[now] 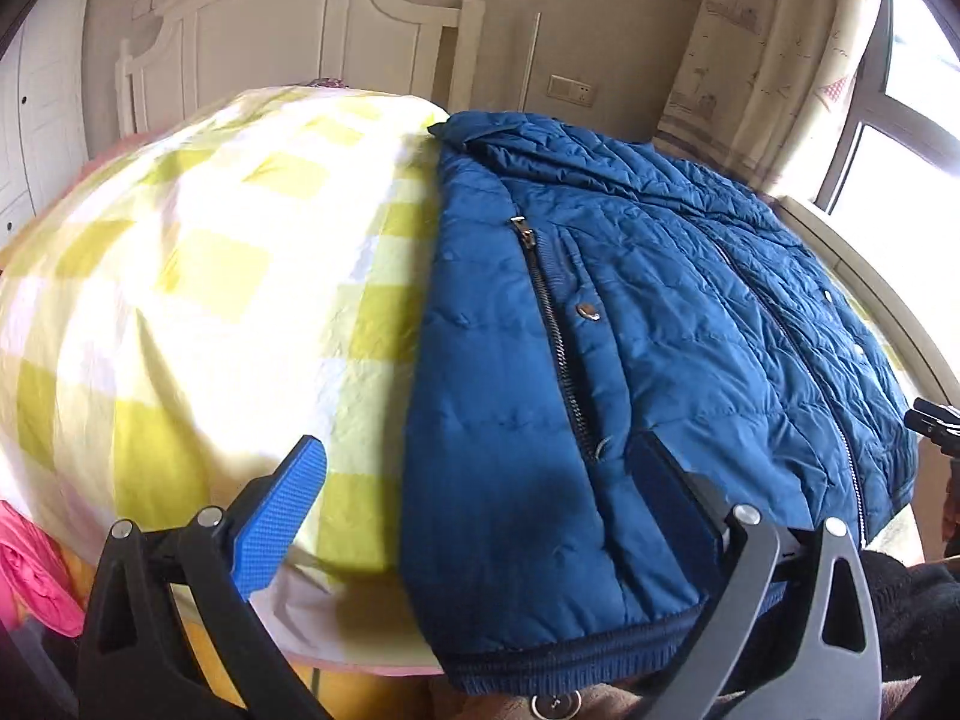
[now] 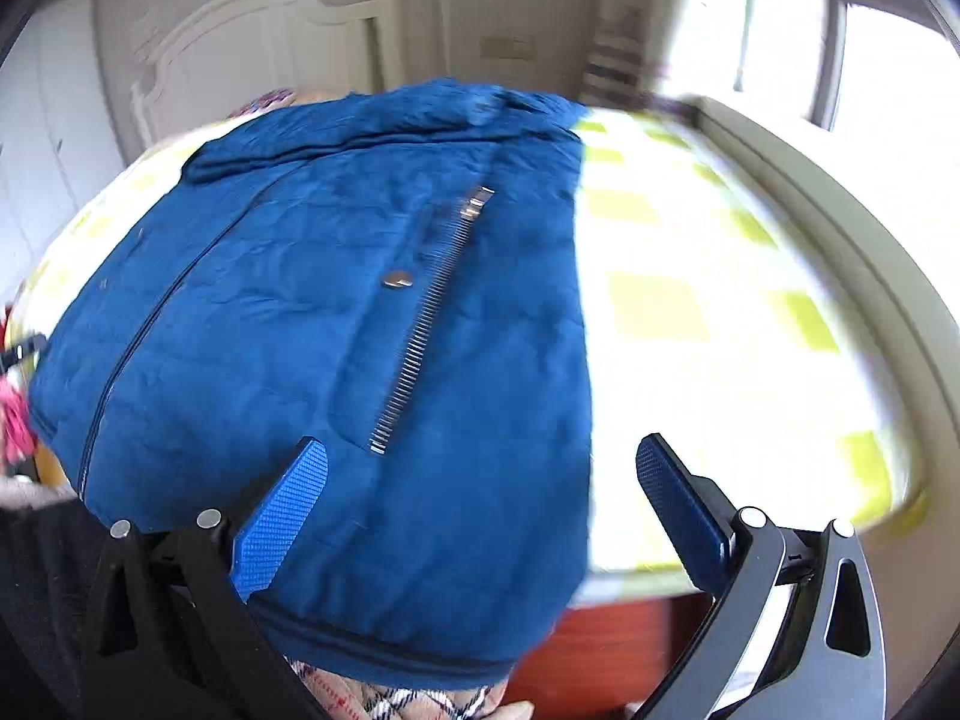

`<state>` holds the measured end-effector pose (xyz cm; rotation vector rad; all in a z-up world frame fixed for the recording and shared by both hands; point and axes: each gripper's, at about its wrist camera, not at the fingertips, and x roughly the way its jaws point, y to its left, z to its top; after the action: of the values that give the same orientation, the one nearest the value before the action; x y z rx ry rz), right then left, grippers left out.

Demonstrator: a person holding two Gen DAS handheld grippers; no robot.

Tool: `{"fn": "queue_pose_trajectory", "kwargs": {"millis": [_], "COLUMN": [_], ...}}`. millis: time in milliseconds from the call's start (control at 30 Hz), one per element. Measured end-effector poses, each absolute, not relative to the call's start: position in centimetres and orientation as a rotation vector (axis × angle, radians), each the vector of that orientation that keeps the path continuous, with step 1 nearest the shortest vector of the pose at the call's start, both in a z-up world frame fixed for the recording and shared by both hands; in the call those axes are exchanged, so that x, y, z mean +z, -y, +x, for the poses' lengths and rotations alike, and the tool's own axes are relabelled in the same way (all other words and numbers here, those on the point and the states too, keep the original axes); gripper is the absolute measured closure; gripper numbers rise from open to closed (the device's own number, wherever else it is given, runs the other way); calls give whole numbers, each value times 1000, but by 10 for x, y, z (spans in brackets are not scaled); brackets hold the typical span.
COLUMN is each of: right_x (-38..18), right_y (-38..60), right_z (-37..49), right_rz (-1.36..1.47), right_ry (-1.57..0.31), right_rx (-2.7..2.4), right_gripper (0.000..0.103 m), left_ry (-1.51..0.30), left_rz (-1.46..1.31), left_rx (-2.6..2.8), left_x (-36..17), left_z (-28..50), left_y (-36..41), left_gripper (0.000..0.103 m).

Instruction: Fold large clothes

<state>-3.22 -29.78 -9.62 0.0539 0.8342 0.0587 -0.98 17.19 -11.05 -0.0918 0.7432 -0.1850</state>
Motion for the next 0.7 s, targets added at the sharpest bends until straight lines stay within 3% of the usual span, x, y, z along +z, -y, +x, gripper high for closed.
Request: {"fn": "queue_pose_trajectory", "kwargs": {"millis": [133,167,200,233,367,433,500,533,567,600,633,700], "right_x": [-108,-107,-106,-105,-104,-104,-105,-105,-106,-108,-109,-110], "right_y": [300,297,292,286,286,291,289,286,284,282,278,275], "right_z": [-34,-34,-36,-36,-38,-40,-40,-38,-35,-32,-28,-23], "right_rz": [83,78,77,73,86,101,75,63,62,61,61,53], "right_ry": [-840,-833,-820,-808,-807,-812,-814,-812,-811,-808,-806,-795], "right_rx": [81,92,122,150,175,190,202,203,201,202,224,234], "right_gripper": [4,7,18,25,32,34,31,26,22,12,4,4], "left_ry": [-763,-763,-764,-764,-787,-797,-790,-782,-781,-783,-782,-760], "left_rz": [-40,-6,23,31,-27,-59,-67,-63,-43,-1,35,63], "left_rx": [-264,-258,-254,-257,-278,-283,-282,-281,-303,-312,-301,-284], "left_x": [-120,-122,-123,-123,-118,-116,-116,-117,-118,-120,-123,-126], "left_z": [-10,-12,-12,-14,-17,-17,-15,-15,-13,-12,-12,-8], "left_y": [-146,-138,-131,-129,-147,-156,-157,-153,-145,-135,-128,-119], "left_gripper": [3,3,5,12,41,47,44,34,15,8,3,3]}}
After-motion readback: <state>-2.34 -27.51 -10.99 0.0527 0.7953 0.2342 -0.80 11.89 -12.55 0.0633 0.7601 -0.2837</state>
